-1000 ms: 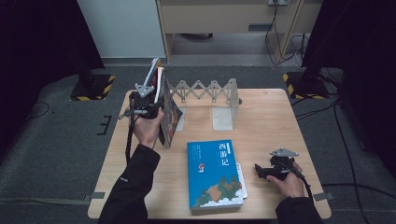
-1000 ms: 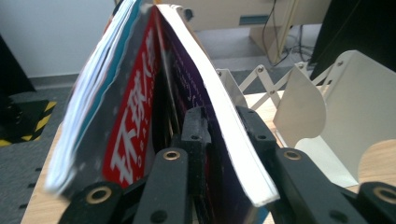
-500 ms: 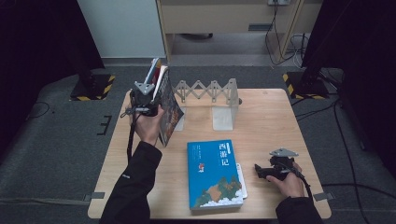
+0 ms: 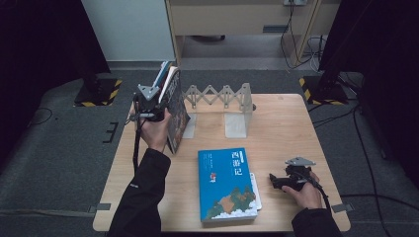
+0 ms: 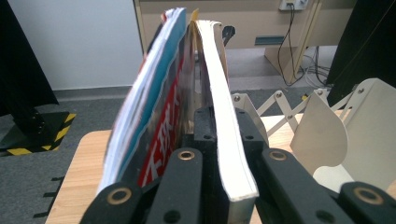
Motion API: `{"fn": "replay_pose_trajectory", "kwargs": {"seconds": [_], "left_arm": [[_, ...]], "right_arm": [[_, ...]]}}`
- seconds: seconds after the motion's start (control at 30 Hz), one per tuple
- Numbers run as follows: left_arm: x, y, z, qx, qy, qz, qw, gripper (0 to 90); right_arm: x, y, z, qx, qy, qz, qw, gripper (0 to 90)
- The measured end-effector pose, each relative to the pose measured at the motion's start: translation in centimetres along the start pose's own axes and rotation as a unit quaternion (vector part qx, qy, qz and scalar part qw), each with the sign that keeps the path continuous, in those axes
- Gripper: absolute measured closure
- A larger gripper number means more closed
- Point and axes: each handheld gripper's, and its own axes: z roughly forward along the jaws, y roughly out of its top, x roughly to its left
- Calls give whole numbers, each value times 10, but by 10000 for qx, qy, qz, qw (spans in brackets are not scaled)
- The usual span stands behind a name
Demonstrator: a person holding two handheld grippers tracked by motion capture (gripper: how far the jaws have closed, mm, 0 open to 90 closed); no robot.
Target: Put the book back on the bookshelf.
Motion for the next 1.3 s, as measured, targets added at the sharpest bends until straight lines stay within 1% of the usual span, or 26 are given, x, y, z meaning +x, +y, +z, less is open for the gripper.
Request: {"fn": "replay_pose_trajectory", "kwargs": {"seconds": [0.13,0.3,0.4,0.53,0.7,0.83,0.93,1.07,1.2,1.3], "left_arm": [[-1,6,-7,-111,-23,29,9999,822],[-9,13,-13,-246,-130,54,9996,822],[-14,18,-13,-283,-182,11,9994,822],[-19,23,-7,-304,-178,-49,9994,823],[-21,24,5,-240,-79,-160,9996,823],[-24,26,12,-239,-20,-166,9996,823],[-25,25,15,-229,-15,-183,9996,822],[-27,22,20,-134,-75,-231,9996,823],[-26,18,28,-57,-76,-279,9996,823],[-25,15,31,-98,-36,-295,9995,823]], "right_arm": [[0,0,0,-1,0,-8,10000,9],[0,0,0,-1,1,-7,10000,9],[0,0,0,5,9,-7,10000,9],[0,0,0,5,3,-10,10000,9],[0,0,0,6,9,-7,10000,9],[0,0,0,14,19,3,10000,7],[0,0,0,19,30,-12,10000,7],[0,0,0,7,33,-19,10000,7],[0,0,0,9,39,-23,10000,7],[0,0,0,14,48,-17,10000,7]]}}
